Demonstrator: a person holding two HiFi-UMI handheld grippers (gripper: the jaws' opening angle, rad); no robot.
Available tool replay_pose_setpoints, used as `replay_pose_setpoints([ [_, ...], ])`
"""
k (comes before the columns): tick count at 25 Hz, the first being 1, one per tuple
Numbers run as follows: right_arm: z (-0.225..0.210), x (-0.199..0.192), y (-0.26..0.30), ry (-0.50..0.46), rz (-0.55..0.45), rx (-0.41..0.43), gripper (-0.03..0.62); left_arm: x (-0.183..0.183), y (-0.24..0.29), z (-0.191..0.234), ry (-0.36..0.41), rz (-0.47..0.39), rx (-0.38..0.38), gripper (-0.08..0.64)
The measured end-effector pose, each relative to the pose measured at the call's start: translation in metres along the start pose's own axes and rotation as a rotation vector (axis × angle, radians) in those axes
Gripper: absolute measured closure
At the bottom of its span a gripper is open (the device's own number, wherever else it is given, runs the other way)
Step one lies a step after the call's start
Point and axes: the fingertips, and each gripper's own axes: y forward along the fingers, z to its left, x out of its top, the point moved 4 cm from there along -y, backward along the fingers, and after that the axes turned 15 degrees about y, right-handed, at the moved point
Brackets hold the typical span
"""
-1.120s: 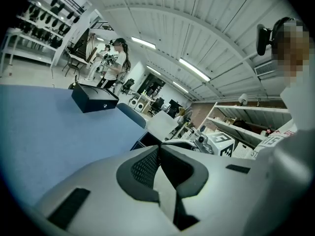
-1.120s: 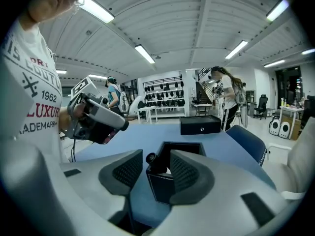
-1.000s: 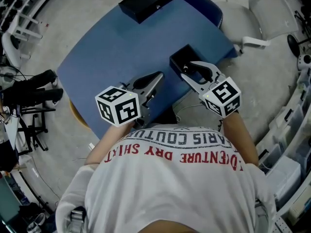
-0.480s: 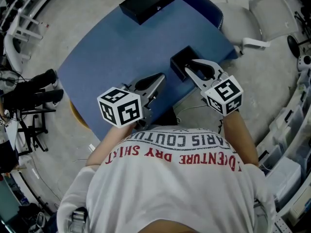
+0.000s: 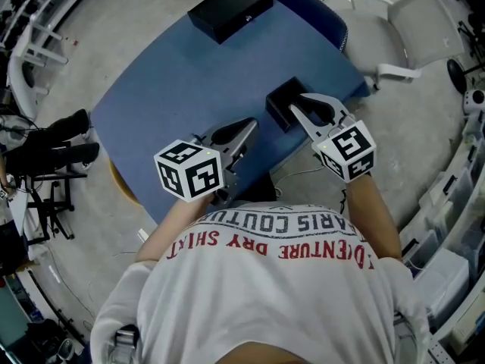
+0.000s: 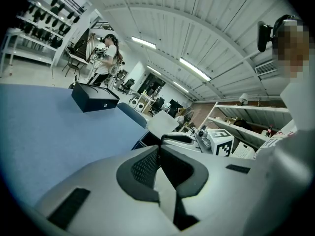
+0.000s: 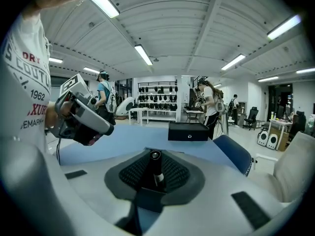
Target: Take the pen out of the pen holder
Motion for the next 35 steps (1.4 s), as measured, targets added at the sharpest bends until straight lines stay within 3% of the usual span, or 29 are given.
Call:
replay_pose_setpoints([
  [15,0.011,0.033,-0.028,0.008,-0.117,-0.006,0.517,0.002,-0.019,-0.019,0.021,-0.028,0.01,0.525],
  [27,0.052,0.081,-0.096,-0.105,-0.252,0.0,0.517,0.012,-0.045,-0.052,0.072,-0.091,0.017,0.525],
  [35,0.089,0.088,-0.146,-0.158,-0.319,0.057,0.517,0.01,-0.054,-0.075,0.103,-0.108,0.016,0.525],
])
